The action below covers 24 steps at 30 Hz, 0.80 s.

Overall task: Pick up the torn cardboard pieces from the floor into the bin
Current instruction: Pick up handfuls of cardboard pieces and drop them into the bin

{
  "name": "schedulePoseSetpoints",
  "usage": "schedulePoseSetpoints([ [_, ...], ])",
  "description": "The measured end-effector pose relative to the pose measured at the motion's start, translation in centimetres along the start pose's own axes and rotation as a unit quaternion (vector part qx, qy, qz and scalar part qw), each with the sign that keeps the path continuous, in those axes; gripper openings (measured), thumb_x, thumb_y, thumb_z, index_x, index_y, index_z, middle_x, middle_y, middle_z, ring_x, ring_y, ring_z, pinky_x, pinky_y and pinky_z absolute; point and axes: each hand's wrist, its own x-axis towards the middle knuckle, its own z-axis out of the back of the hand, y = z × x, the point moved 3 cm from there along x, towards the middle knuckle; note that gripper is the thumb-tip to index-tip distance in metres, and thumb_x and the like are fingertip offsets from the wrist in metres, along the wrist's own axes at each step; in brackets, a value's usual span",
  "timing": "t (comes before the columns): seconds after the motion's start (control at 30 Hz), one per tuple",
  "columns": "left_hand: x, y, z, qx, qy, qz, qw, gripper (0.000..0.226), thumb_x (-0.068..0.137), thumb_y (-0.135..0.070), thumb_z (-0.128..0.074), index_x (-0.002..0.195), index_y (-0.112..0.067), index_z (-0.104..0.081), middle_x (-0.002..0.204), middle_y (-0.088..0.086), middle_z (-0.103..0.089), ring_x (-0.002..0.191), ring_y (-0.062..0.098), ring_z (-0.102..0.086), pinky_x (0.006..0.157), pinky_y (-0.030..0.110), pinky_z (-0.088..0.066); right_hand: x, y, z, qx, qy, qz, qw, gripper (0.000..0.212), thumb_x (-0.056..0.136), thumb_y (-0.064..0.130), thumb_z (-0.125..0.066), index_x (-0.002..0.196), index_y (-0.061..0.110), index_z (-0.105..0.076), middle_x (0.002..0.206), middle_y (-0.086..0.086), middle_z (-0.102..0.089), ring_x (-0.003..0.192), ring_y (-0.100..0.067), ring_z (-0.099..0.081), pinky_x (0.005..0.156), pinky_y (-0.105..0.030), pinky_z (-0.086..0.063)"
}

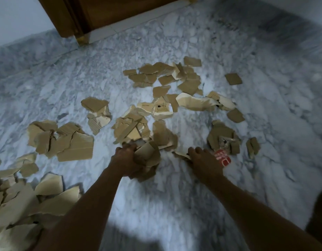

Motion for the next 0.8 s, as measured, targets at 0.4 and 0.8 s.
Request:
schedulePoseSetpoints([
  [0.4, -0.9, -2.5, -0.7, -0.115, 0.064, 0.029, 0.991, 0.062, 0.058, -0.036, -0.093, 0.109, -0.019, -0.063, 0.087, -0.005, -0.067, 0.076, 0.007, -0.063, 0.058, 0.016, -0.048, 0.8, -5.4, 2.6, 0.228, 0.095, -0.081, 0.966, 0.036, 0.086, 0.031, -0.071, 0.105, 0.004, -0.057, 0.099, -0.016, -0.062, 0.081, -0.030, -0.055, 0.070, -0.029, -0.036],
  [0.8, 0.6, -10.5, -2.8, -0.177, 0.061, -0.024, 0.982, 0.075, 0.052, -0.027, -0.097, 0.117, -0.024, -0.060, 0.090, 0.000, -0.071, 0.081, 0.016, -0.069, 0.054, 0.024, -0.056, -3.2, -9.7, 1.0, 0.270, 0.092, -0.167, 0.944, 0.073, 0.086, 0.023, -0.068, 0.149, 0.013, -0.031, 0.135, -0.012, -0.052, 0.121, -0.033, -0.056, 0.095, -0.036, -0.046],
])
